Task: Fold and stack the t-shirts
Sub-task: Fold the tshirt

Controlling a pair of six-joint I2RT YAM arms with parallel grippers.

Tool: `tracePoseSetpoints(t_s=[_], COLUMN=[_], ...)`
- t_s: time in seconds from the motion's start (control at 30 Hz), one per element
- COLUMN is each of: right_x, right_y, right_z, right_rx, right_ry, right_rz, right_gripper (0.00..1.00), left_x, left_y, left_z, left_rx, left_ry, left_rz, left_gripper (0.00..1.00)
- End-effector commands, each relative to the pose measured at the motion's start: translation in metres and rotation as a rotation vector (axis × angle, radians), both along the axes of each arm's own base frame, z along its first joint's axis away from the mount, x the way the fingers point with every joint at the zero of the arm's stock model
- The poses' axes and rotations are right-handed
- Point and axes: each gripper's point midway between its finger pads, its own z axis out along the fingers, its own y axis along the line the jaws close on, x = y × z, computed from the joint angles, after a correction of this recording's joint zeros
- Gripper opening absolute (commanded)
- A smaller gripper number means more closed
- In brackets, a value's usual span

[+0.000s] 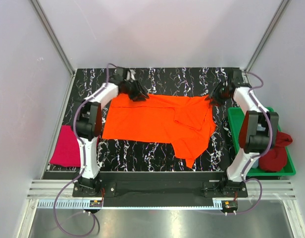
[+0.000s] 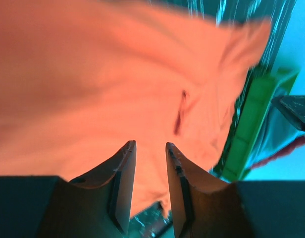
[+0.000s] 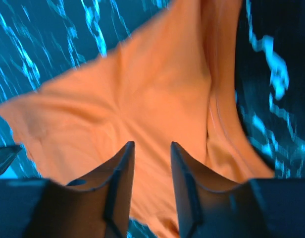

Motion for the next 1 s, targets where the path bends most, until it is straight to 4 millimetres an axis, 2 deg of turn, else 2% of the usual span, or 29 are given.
tracePoseSetpoints(t_s=[0.0,0.07,0.1,0.13,0.17,0.2,0.23,0.27,0.33,0.47,0.6,0.63,0.77,0.93,0.97], right_x=[0.039,0.061,0.069,0.075,0.085,0.09,0.094,0.101,0.109,0.114,0.108,0.105,0.106,0.11,0.11], right_y=[-0.015,-0.016,-0.017,-0.018,-0.019,-0.02,-0.021,-0.023,-0.023,-0.02,-0.031,-0.035,-0.041,-0.054,-0.06], right_z=[0.007,0.01,0.008,-0.005,0.002,0.0,-0.011,-0.006,-0.016,-0.037,-0.06,-0.067,-0.086,-0.111,-0.116], right_rx=[-0.065,-0.055,-0.055,-0.057,-0.06,-0.065,-0.072,-0.077,-0.071,-0.048,-0.094,-0.104,-0.125,-0.173,-0.204], right_ry=[-0.036,-0.054,-0.056,-0.034,-0.056,-0.057,-0.04,-0.056,-0.048,-0.009,0.047,0.065,0.1,0.15,0.162], right_rz=[-0.062,-0.081,-0.087,-0.091,-0.094,-0.094,-0.091,-0.095,-0.09,-0.094,-0.139,-0.16,-0.178,-0.255,-0.276], right_gripper=[0.41,0.24,0.21,0.19,0.16,0.16,0.16,0.16,0.16,0.16,0.16,0.16,0.16,0.16,0.16], left_x=[0.043,0.064,0.069,0.075,0.085,0.089,0.094,0.101,0.108,0.109,0.103,0.101,0.102,0.116,0.118], left_y=[0.057,0.081,0.088,0.094,0.106,0.111,0.114,0.122,0.128,0.134,0.141,0.156,0.175,0.183,0.184], left_z=[0.027,0.023,0.02,0.017,0.01,0.007,0.005,-0.001,-0.002,-0.025,-0.044,-0.052,-0.068,-0.07,-0.077], left_rx=[0.047,0.045,0.041,0.04,0.042,0.033,0.026,0.019,0.011,0.005,0.016,0.025,0.002,-0.06,-0.068], left_ry=[-0.138,-0.149,-0.145,-0.146,-0.14,-0.138,-0.137,-0.126,-0.131,-0.079,-0.024,-0.001,0.053,0.04,0.055], left_rz=[0.063,0.102,0.11,0.12,0.147,0.155,0.165,0.187,0.201,0.224,0.259,0.292,0.354,0.376,0.385], left_gripper=[0.35,0.34,0.34,0.33,0.33,0.32,0.32,0.31,0.31,0.31,0.3,0.3,0.3,0.31,0.31])
